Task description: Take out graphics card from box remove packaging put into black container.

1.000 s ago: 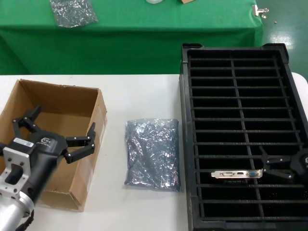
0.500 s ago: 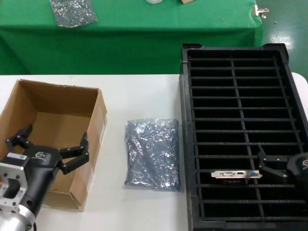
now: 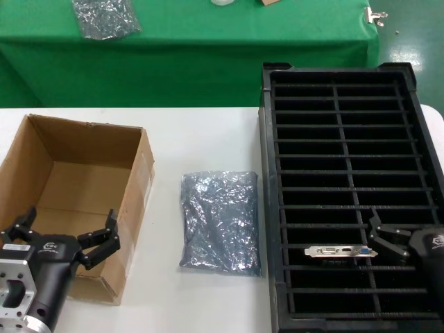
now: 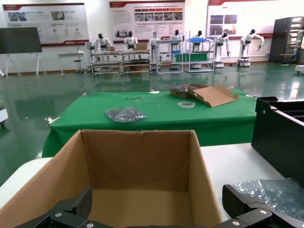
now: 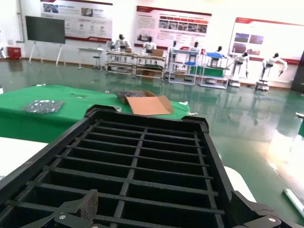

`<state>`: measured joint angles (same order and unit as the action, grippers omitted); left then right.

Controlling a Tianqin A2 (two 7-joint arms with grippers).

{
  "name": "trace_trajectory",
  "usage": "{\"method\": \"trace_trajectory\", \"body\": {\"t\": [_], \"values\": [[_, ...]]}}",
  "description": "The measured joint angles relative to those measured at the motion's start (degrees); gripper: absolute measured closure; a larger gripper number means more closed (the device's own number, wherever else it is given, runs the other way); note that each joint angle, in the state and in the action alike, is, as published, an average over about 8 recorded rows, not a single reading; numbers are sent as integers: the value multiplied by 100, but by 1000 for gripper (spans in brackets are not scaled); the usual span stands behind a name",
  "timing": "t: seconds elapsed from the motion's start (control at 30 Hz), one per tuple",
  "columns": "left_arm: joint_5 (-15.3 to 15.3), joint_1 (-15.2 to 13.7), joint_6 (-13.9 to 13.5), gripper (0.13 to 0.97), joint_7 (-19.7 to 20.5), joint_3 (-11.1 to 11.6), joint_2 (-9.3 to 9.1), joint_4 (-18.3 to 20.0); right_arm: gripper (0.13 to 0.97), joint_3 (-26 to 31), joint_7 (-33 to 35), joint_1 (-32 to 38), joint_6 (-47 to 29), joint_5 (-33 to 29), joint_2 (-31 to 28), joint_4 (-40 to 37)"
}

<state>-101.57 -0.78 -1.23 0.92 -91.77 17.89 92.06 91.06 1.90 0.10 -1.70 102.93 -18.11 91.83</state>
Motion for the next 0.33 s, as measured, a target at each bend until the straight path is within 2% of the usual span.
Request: {"method": "trace_trajectory", "body": {"t": [0.33], "values": [[-52,26,41,132,-31,3,-23,-13,129,20,-63,-3,57,7,31,-5]]}}
